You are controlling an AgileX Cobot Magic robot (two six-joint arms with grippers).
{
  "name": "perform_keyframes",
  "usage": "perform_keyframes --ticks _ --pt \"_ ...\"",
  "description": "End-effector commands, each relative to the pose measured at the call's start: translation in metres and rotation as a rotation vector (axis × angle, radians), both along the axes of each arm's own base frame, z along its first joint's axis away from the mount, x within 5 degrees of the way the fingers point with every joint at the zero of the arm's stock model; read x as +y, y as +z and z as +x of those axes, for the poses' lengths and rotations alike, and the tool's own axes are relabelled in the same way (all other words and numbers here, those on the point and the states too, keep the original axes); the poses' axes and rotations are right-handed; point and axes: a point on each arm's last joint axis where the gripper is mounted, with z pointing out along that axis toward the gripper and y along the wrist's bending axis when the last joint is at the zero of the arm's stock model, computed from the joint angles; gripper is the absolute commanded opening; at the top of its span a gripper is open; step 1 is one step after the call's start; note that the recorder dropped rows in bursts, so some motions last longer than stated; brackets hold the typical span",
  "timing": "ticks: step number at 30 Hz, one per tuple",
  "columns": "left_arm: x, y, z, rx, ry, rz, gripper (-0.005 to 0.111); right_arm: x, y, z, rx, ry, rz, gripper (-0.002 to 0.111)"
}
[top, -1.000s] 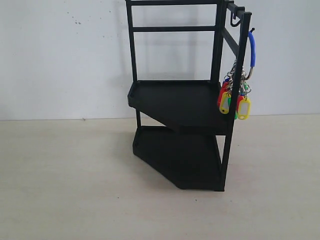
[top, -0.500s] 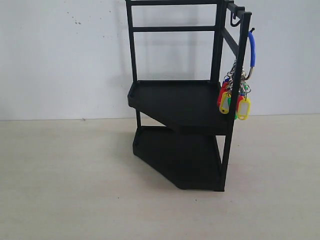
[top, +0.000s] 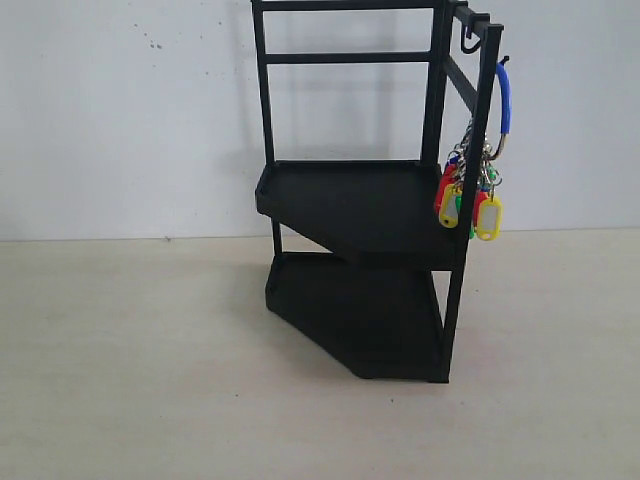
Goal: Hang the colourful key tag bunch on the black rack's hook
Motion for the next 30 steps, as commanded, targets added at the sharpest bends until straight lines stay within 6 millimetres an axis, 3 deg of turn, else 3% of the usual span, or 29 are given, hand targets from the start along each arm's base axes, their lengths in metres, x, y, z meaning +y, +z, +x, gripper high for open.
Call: perform_keyframes --ticks 1,30 --pt "0.0001 0.0009 -0.0001 -0.008 -0.001 0.006 0.004 -0.0002 0.0003 -0.0003 -0.004 -0.003 -0.005 0.0" --pt "0.0001 0.0009 -0.0001 -0.008 -0.001 0.006 0.004 -0.0008 0.0005 -0.0002 -0.006 -0.014 -0.003 0.0"
